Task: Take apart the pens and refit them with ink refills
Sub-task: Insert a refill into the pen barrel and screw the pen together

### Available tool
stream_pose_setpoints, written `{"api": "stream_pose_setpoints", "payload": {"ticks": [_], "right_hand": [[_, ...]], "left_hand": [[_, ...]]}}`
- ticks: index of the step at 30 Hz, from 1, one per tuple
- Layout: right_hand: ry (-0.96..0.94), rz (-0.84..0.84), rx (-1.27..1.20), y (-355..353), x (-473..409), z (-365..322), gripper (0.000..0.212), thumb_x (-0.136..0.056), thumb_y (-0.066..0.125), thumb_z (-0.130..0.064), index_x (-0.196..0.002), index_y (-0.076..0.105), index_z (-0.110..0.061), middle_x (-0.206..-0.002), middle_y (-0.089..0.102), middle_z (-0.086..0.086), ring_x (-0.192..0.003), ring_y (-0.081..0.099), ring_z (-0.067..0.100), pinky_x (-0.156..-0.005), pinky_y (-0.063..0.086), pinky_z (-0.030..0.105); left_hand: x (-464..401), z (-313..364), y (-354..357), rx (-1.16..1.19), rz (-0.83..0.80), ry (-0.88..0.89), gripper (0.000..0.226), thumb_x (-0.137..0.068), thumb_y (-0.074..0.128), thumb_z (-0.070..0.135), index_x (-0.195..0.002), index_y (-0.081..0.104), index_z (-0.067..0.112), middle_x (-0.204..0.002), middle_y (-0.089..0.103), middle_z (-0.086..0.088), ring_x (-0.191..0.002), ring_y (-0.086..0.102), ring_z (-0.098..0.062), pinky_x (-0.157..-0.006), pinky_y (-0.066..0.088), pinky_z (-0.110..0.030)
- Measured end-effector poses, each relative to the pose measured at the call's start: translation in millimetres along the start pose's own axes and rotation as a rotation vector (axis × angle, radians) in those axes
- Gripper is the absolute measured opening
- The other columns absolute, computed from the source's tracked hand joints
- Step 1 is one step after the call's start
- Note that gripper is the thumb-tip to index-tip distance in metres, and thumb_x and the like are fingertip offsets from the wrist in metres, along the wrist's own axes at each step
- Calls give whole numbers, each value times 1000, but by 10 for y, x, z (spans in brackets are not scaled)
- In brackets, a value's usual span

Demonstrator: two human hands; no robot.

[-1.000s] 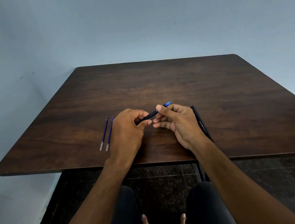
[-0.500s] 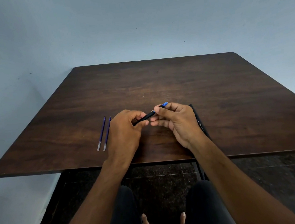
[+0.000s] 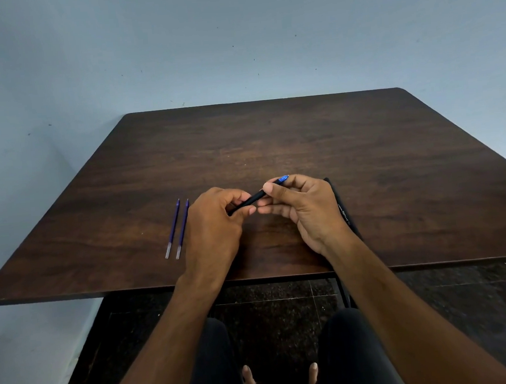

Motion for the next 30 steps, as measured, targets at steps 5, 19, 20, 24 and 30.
{"api": "stream_pose_setpoints", "payload": {"ticks": [5, 19, 20, 24, 30], "right_hand": [[20, 1, -26, 7, 2, 17, 23, -83, 78, -8, -101, 72, 3, -100, 74, 28, -80, 74, 33, -74, 63, 39], [25, 49, 18, -28, 22, -8, 19, -82, 80, -16, -87, 73, 1, -87, 74, 24, -78, 74, 35, -73, 64, 40], [31, 40, 9, -19, 25, -3, 21, -80, 80, -17, -90, 73, 0, -89, 74, 24, -79, 73, 35, -73, 63, 40], [22, 14, -9, -3, 25, 3, 15, -88, 71, -1, -101, 71, 6, -92, 72, 28, -79, 73, 34, -75, 64, 41], [26, 50, 49, -25, 19, 24, 14, -86, 77, -9, -87, 71, 4, -82, 72, 22, -77, 72, 33, -73, 64, 41]], "left_hand": [[8, 3, 15, 5, 8, 8, 22, -77, 84, 17, -94, 75, 26, -80, 57, 24, -81, 60, 3, -72, 45, -13], [14, -4, 12, -2, 9, 0, 19, -77, 83, 17, -92, 75, 26, -81, 59, 21, -81, 59, 2, -71, 39, -10], [13, -5, 8, 1, 12, 0, 19, -77, 83, 16, -92, 75, 26, -81, 59, 21, -81, 59, 1, -71, 39, -10], [7, -4, -4, 2, 21, 3, 20, -76, 84, 14, -91, 76, 24, -82, 62, 17, -79, 60, -4, -71, 42, -14], [25, -14, -8, -7, 20, -2, 20, -77, 84, 15, -93, 76, 23, -84, 63, 15, -81, 60, -5, -72, 42, -13]]}}
Point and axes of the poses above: each hand's wrist, its own x-axis away from the middle knuckle, its own y-axis out of the palm, z = x × y, the point moved 10 cm from there along -x, towards the middle knuckle
